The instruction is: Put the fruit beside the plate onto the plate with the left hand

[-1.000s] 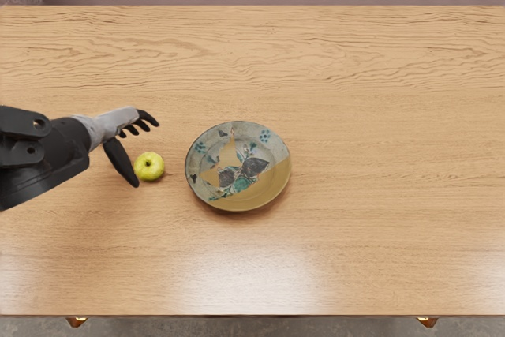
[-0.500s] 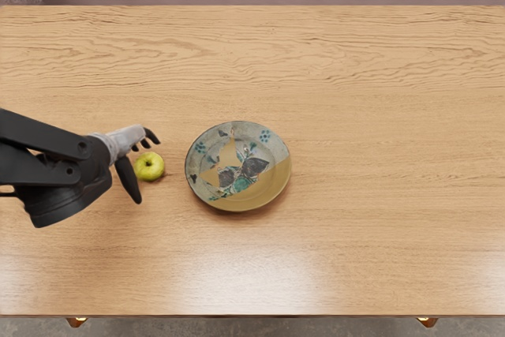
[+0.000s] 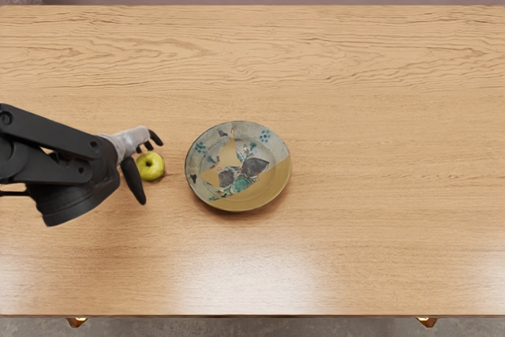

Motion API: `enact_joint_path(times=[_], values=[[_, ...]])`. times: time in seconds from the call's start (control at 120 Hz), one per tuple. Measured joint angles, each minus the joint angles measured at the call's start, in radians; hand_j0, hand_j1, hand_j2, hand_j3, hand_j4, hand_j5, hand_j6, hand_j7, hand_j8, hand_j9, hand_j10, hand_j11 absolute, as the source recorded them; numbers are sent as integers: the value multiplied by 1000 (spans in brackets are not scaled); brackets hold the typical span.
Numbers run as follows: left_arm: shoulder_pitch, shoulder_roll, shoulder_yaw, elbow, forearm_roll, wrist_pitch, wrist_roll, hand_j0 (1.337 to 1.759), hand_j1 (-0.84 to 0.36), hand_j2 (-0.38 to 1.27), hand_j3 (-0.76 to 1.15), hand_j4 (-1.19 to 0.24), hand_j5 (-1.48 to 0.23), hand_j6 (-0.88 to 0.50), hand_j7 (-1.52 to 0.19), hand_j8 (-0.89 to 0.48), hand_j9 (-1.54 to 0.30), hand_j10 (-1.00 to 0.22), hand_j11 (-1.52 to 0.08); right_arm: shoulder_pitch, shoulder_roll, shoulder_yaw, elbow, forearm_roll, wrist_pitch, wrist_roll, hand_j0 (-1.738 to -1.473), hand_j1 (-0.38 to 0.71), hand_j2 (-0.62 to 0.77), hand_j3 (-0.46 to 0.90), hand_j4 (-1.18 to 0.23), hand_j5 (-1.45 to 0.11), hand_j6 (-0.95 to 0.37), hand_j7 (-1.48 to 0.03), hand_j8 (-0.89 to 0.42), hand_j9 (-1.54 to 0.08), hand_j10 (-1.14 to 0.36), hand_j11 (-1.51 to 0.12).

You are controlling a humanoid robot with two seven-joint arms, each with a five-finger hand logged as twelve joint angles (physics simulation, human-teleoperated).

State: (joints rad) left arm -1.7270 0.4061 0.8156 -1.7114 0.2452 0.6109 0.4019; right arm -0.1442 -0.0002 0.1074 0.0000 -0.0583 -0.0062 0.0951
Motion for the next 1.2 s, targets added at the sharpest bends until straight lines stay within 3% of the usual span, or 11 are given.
enact_joint_path(times=[0.617, 1.2], values=[[34, -78, -1, 86, -58, 0, 1, 1658, 27, 54, 0, -269, -349, -269, -349, -269, -349, -269, -349, 0, 0, 0, 0, 0, 0, 0, -1658, -301, -10, 0, -34, -49, -32, -50, -33, -49, -35, -49], [36, -81, -4, 90, -63, 1, 2, 1658, -246, 116, 0, -513, -649, -499, -651, -458, -658, -508, -658, 0, 0, 0, 0, 0, 0, 0, -1658, -301, -10, 0, -34, -49, -32, -50, -33, -49, -35, -49]])
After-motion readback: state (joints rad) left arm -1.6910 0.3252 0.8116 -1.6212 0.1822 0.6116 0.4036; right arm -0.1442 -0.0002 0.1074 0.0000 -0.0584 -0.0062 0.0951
